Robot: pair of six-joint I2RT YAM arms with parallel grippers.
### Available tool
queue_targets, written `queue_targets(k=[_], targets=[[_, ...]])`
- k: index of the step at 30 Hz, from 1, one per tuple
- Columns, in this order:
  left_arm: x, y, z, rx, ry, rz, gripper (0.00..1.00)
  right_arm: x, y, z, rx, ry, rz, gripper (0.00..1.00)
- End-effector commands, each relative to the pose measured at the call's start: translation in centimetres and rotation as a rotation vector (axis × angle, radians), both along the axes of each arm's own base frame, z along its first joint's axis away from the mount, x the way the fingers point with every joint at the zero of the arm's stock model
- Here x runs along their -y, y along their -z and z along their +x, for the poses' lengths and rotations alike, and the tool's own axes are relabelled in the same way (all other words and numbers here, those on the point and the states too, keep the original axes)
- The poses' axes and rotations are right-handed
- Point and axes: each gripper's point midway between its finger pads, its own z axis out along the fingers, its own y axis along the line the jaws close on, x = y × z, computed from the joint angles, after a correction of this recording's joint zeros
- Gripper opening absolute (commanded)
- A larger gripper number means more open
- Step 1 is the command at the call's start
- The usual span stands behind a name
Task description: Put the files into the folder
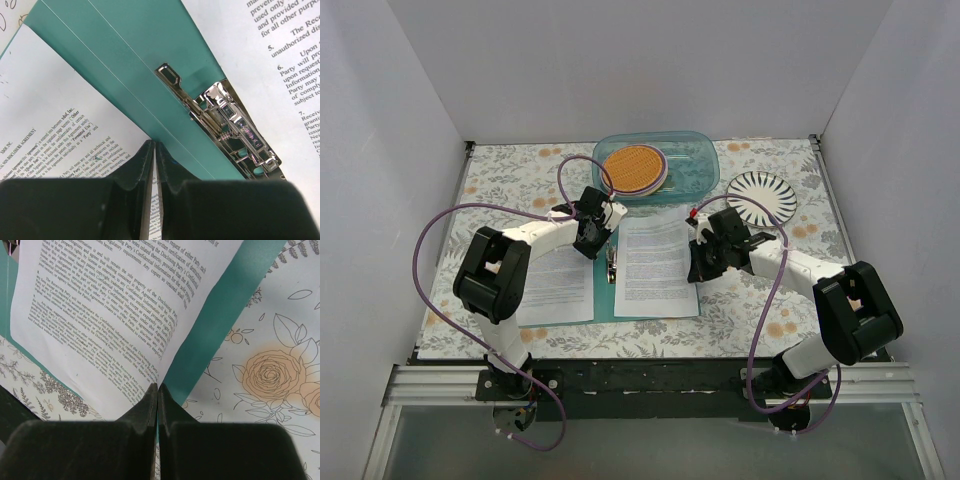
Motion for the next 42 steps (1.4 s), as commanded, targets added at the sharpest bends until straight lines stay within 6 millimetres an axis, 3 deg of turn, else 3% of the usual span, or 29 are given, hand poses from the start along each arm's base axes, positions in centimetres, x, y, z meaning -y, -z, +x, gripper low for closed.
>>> queue_targets(k=[1, 15, 42], targets=[[-2.0, 2.6, -2.8, -0.114, 0.001, 0.07, 0.06, -0.3, -0.4, -0.4, 0.012, -0.074, 0.003, 0.01], [-0.6, 1.1, -2.4, -0.115, -0.008, 0.02, 0.06, -1.7, -2.7, 0.7, 0.076, -0.135, 0.055, 0.01], [-0.7, 1.3, -3.1, -0.128, -0.005, 0.02, 0.05, -2.5, -2.2, 1.3, 0.061, -0.107, 0.064, 0.01]])
